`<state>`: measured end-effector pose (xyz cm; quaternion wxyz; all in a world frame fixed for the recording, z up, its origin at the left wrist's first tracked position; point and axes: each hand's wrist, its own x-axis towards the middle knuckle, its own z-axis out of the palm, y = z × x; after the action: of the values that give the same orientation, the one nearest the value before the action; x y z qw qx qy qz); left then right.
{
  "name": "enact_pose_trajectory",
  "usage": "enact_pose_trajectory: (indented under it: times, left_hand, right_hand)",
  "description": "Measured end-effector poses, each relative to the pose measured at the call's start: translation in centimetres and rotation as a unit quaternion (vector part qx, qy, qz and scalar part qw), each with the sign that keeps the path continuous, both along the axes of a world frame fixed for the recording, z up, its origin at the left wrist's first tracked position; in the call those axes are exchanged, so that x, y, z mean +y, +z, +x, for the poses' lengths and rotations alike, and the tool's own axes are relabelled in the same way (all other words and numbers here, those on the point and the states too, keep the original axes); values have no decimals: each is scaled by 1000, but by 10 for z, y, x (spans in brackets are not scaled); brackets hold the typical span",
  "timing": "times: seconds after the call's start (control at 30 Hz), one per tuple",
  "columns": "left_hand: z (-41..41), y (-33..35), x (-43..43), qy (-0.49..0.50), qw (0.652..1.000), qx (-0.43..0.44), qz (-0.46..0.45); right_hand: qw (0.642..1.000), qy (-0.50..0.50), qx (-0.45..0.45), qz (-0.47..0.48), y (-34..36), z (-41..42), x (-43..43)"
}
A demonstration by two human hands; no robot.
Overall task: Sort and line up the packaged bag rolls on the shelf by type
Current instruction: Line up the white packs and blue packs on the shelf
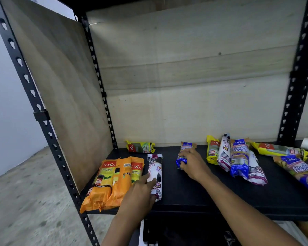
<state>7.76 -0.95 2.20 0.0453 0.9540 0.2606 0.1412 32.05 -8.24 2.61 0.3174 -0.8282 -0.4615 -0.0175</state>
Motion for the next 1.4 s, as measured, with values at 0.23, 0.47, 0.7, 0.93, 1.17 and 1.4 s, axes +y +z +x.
enact_pose_trajectory:
  times: [0.23, 0.47, 0.7, 0.93, 1.17, 1.4]
  left_hand:
    - [-6, 0, -1, -12, 1000, 8, 4]
    - [-4, 2, -2, -12, 1000, 20, 6]
    - [-8, 6, -6, -28, 997, 65, -44]
    - [13, 14, -24, -55, 998, -10, 7]
    - [67, 20, -51, -125, 989, -75, -29]
    - [111, 14, -76, -171, 981, -76, -58]
  right_hand:
    - [1000, 5, 19, -22, -2, 13, 26]
    - [999, 19, 18, -21, -7, 15, 25]
    - [995, 55, 46, -75, 1, 16, 9]
    - [999, 30, 27, -1, 10, 15, -22]
    - [998, 23, 21, 61, 27, 8, -63]
    - [990, -16, -3, 141, 38, 16, -117]
